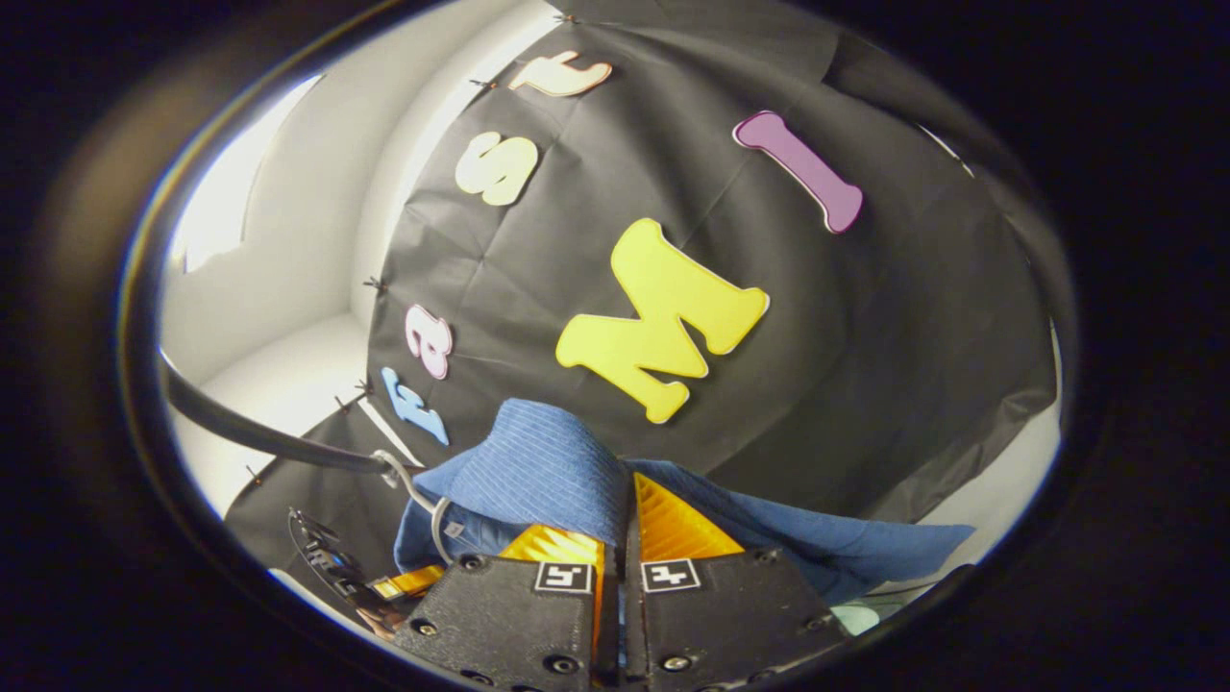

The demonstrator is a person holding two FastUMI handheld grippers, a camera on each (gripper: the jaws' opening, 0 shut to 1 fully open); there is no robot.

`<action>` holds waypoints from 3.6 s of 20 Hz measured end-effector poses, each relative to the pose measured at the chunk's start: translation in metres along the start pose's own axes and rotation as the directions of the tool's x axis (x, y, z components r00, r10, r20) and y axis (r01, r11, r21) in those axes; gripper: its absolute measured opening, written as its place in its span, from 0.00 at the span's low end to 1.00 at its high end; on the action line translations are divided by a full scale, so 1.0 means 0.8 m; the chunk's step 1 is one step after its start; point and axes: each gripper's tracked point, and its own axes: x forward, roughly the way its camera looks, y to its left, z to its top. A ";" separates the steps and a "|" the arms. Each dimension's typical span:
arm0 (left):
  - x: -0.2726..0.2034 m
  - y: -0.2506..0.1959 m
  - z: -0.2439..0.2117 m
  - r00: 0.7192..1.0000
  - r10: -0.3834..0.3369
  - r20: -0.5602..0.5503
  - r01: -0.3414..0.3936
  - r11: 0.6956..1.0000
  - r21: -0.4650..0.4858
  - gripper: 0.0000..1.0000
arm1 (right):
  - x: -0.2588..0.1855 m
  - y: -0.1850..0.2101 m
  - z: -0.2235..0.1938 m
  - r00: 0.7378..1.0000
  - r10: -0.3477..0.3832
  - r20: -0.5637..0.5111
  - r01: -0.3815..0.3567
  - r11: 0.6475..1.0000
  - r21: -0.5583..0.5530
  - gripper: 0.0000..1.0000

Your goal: Grasp the clothes on the hanger with both hands and then place them into the laundry hamper below.

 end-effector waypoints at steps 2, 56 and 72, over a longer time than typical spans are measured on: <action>0.001 0.007 0.014 1.000 -0.001 -0.005 0.001 1.000 0.012 0.02 | 0.010 0.003 0.012 1.000 0.013 0.011 -0.013 1.000 0.018 0.05; -0.036 0.070 -0.150 0.935 0.124 -0.332 -0.041 0.969 0.245 0.07 | 0.002 -0.129 -0.158 0.929 -0.222 -0.295 0.251 0.966 0.065 0.05; -0.067 -0.080 -0.173 0.971 -0.064 -0.230 0.113 0.972 0.206 0.02 | -0.011 0.013 -0.291 0.903 0.017 -0.430 0.109 0.958 0.266 0.04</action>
